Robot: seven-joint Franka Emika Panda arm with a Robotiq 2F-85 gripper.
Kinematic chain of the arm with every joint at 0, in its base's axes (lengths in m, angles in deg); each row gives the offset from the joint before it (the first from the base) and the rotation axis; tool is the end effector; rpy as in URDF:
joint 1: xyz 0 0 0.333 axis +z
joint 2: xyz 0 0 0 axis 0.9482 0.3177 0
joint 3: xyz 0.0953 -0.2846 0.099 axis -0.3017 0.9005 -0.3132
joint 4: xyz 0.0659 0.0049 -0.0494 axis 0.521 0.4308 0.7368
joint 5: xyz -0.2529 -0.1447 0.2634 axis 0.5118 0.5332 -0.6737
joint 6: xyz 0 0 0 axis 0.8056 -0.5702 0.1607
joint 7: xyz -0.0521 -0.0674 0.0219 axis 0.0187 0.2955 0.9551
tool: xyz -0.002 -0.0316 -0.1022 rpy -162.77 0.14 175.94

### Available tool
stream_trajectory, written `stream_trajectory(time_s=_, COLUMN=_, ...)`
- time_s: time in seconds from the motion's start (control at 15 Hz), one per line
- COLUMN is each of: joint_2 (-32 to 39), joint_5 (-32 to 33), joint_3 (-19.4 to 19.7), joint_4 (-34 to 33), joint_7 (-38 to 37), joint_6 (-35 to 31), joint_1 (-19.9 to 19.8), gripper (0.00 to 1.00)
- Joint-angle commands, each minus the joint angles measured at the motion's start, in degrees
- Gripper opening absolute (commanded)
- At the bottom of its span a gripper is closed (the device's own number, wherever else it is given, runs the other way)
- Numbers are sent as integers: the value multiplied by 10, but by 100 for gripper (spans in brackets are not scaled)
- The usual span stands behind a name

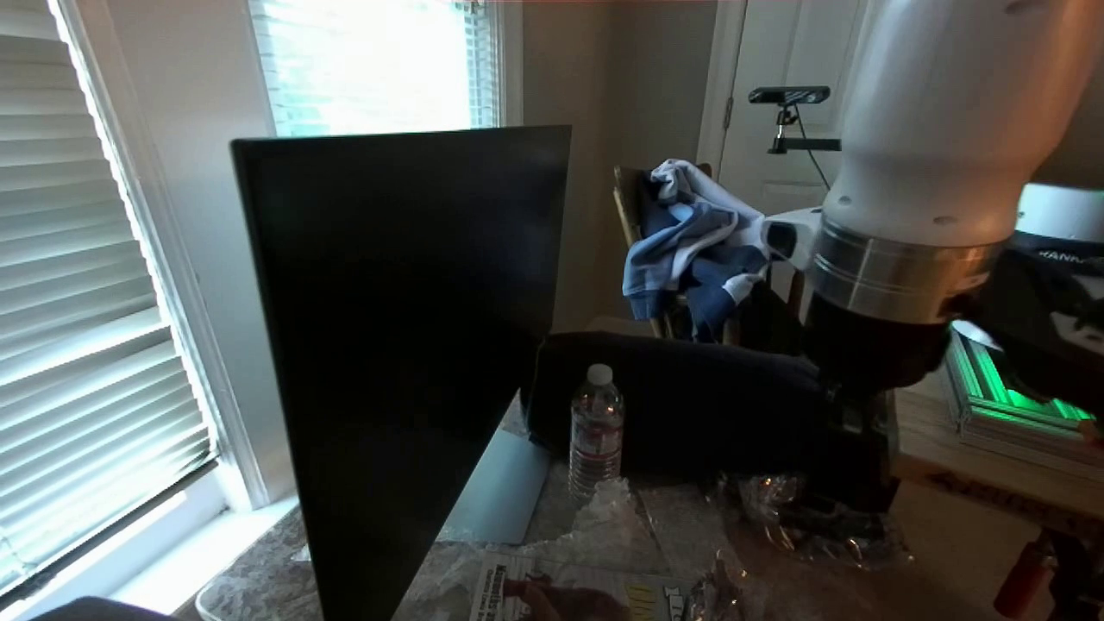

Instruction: Bring the plastic with the cable closer to the tv

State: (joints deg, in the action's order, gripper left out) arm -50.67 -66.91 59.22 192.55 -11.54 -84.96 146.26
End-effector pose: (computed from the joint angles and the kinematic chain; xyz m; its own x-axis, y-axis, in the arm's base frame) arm 0.1988 0.4492 0.1624 0.9981 0.0544 0.0286 0.0480 -0.9803 0.1918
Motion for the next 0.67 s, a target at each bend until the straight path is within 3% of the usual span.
stream_trajectory(time_s=0.0, joint_2=-77, joint_5=61, joint_3=-63, joint_4=25, joint_7=24, joint_6=98, joint_1=-23, gripper=100)
stream_trajectory(time_s=0.33, joint_2=-131, joint_5=33, joint_3=-167, joint_4=30, joint_7=110, joint_6=183, joint_1=-74, gripper=100)
stream_trajectory(time_s=0.47, joint_2=-152, joint_5=37, joint_3=-191, joint_4=37, joint_7=117, joint_6=188, joint_1=-95, gripper=100)
stream_trajectory(time_s=0.6, joint_2=-127, joint_5=44, joint_3=-206, joint_4=18, joint_7=93, joint_6=185, joint_1=-108, gripper=100)
